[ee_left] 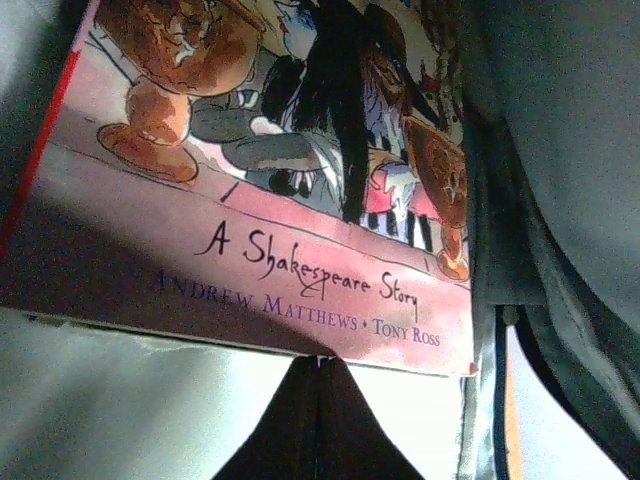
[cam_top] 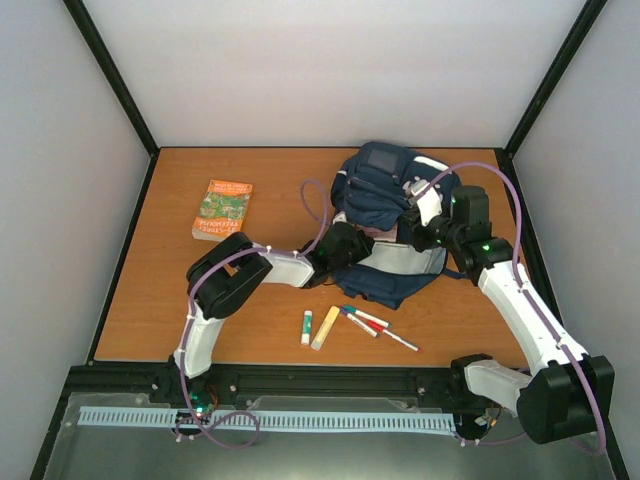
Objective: Pack the student bag
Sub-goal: Place the book in the student bag.
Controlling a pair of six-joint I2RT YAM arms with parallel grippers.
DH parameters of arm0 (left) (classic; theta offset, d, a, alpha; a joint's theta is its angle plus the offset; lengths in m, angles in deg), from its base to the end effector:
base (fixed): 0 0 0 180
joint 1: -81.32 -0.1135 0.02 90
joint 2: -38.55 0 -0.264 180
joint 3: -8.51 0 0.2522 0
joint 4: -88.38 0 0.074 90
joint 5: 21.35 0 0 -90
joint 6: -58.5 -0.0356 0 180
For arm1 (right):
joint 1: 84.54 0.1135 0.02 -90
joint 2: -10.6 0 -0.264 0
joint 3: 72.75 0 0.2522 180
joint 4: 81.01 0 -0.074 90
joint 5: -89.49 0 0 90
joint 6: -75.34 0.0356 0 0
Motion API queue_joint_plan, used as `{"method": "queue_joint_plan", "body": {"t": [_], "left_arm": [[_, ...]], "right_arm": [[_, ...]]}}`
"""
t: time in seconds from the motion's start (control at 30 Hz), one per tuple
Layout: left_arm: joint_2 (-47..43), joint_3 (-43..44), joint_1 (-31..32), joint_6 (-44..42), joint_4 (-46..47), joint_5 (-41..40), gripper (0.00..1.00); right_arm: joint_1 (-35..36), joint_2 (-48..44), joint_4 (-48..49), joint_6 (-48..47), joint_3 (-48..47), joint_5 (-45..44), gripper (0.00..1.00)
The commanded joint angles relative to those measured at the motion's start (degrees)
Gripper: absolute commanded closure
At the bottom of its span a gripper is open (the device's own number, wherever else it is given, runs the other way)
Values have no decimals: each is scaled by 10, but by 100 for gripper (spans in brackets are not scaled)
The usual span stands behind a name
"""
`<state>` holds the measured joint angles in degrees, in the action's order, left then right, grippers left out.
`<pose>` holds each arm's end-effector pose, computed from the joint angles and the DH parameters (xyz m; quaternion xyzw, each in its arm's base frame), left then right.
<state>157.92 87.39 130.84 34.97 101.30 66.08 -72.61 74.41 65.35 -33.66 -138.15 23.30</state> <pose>0.2858 -0.3324 0.1291 -0.1375 0.8440 -0.4292 0.2909 0.2376 0.0649 0.3008 -0.3246 0.7984 0.1509 0.4842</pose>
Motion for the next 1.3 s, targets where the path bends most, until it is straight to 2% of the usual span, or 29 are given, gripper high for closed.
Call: {"method": "queue_joint_plan", "body": {"t": [0.0,0.2,0.53,0.67,0.83,0.93,1.1,1.17,1.27], "left_arm": [[18,21,4,17,79,-5,99],[1,1,4,18,75,9,99],[-121,-115,4,24,9,55,96],[-183,-144,4,-8,-75,61,94],[-294,-215,4,-35,-163,28,92],[-370,-246,4,-69,-234,-2,87],[-490,-250,0,-112,-391,-62,76],[-532,-257,-8,-118,-451,-86,72],[-598,-287,-42,-121,-485,-83,67]], "right_arm": [[-5,-9,54,-1,-5,40,97],[-10,-11,55,2,-4,44,97],[-11,12,58,-13,-2,41,97],[-11,18,56,-19,-1,39,97],[-12,16,43,-42,-1,43,97],[-12,27,-10,-72,-24,77,97],[-11,33,-115,-147,-44,138,95],[-11,37,-164,-189,-51,140,95],[-10,40,-208,-224,-43,115,94]]}}
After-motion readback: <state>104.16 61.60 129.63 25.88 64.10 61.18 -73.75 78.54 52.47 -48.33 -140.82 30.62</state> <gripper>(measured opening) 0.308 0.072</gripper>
